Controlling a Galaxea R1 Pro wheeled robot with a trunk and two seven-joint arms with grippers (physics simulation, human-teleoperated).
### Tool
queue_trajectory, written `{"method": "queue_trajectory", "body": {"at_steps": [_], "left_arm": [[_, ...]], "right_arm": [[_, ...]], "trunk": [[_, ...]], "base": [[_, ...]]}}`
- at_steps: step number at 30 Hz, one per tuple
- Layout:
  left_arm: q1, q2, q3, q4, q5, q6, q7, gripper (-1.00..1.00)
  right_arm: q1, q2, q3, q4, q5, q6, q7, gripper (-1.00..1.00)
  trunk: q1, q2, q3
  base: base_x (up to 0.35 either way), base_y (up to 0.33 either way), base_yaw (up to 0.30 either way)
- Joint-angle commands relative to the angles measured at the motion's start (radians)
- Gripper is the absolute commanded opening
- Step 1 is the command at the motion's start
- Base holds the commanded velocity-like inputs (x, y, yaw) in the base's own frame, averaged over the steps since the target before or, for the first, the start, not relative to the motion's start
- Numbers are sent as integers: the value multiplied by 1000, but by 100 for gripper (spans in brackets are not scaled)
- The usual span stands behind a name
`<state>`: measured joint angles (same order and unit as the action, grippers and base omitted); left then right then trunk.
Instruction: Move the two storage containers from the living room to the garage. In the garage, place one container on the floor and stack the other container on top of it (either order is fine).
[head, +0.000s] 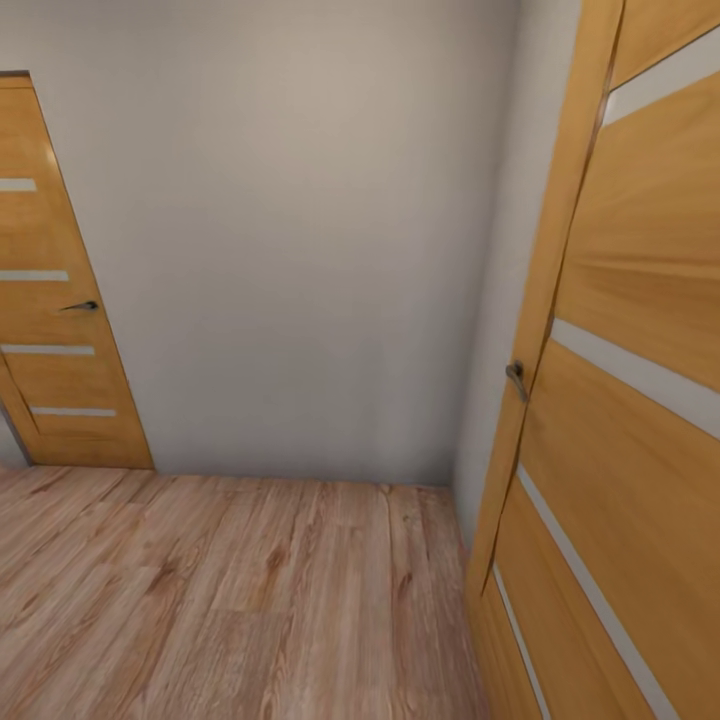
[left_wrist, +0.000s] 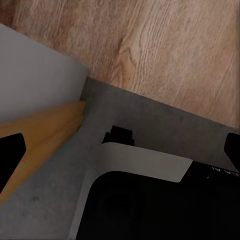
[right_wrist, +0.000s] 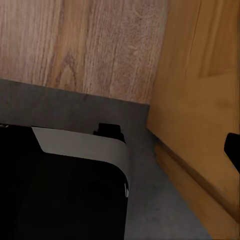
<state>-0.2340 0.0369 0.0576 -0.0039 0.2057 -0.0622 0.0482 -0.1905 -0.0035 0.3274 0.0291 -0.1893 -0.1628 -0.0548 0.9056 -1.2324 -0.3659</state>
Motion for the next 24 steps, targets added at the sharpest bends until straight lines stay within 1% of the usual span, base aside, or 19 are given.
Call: {"method": "queue_trajectory", "body": {"at_steps": [1,24], "left_arm": [[-1,0,5,1,1,-3,1,100],[-1,0,5,1,1,-2,1,100]], "right_arm": [[-1,0,9,3,-9,-6,0,100],[-1,-1,9,3,-9,-6,0,100]], "trunk": [[1,-1,-1],[1,-1,-1]], "base": [[322,0,0],[322,0,0]]}}
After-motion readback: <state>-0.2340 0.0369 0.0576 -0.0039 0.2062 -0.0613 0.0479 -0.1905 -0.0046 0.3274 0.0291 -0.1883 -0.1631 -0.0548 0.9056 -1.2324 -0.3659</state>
